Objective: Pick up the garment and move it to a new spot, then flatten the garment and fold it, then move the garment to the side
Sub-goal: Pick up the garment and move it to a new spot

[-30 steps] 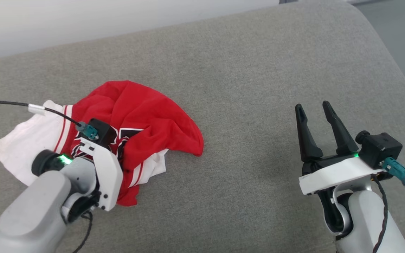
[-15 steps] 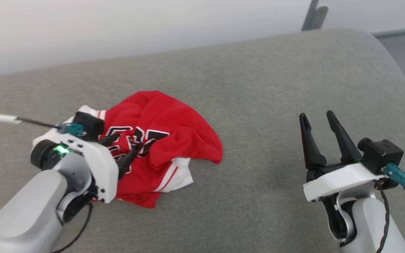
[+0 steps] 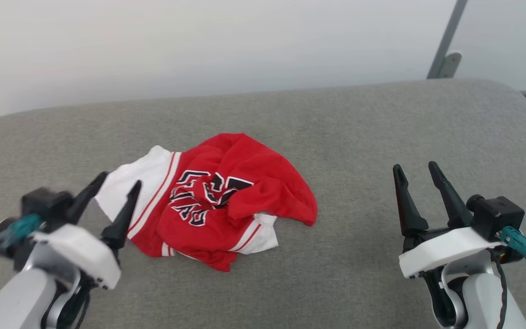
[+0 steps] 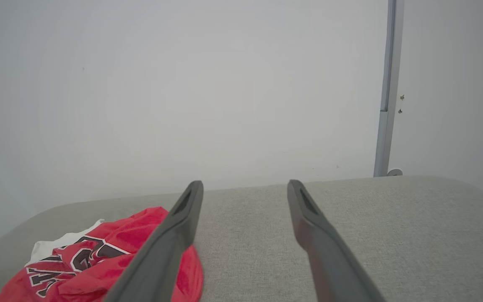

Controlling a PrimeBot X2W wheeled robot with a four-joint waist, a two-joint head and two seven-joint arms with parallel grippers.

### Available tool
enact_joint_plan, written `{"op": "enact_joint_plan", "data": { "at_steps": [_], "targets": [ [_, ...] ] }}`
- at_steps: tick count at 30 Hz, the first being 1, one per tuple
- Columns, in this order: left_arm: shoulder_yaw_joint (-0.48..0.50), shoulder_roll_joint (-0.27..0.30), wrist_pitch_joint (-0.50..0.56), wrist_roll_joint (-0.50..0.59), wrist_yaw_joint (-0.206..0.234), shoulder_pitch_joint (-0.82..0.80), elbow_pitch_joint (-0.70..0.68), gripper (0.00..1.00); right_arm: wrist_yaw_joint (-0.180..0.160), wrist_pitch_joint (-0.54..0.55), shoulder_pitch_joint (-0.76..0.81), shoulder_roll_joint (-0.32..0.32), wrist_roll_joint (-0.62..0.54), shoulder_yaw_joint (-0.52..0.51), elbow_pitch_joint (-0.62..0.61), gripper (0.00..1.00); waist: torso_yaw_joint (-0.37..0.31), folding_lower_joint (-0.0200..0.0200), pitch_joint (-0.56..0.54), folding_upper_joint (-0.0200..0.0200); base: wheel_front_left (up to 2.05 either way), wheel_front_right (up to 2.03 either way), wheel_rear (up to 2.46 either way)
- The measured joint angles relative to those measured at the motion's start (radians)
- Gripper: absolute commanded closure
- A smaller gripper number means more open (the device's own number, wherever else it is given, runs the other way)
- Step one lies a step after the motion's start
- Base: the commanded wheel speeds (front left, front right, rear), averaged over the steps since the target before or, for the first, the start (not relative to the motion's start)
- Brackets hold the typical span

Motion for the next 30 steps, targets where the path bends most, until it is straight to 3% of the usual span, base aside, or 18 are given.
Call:
{"op": "enact_joint_plan", "data": {
  "at_steps": [8, 14, 20, 30],
  "targets": [
    [0.118, 0.021, -0.112, -0.020, 0.098, 0.184, -0.091, 0.00, 0.000, 0.014, 0.031, 0.000, -0.006, -0.008, -0.006, 0.00, 0.030, -0.0001, -0.036, 0.0000, 0.00, 0.00, 0.00],
    [0.241, -0.014, -0.119, 0.002, 0.137, 0.319, -0.154, 0.00, 0.000, 0.020, 0.044, 0.000, -0.008, -0.016, -0.013, 0.00, 0.040, 0.0000, -0.048, 0.0000, 0.00, 0.00, 0.00],
    [0.377, -0.104, -0.120, 0.059, 0.118, 0.442, -0.203, 0.00, 0.000, 0.023, 0.056, 0.000, -0.012, -0.016, -0.019, 0.00, 0.041, 0.0000, -0.051, 0.0000, 0.00, 0.00, 0.00],
    [0.513, -0.256, -0.120, 0.174, 0.017, 0.544, -0.210, 0.00, 0.000, 0.019, 0.074, 0.000, -0.008, -0.026, -0.019, 0.00, 0.049, 0.0000, -0.052, 0.0000, 0.00, 0.00, 0.00]
  ]
}}
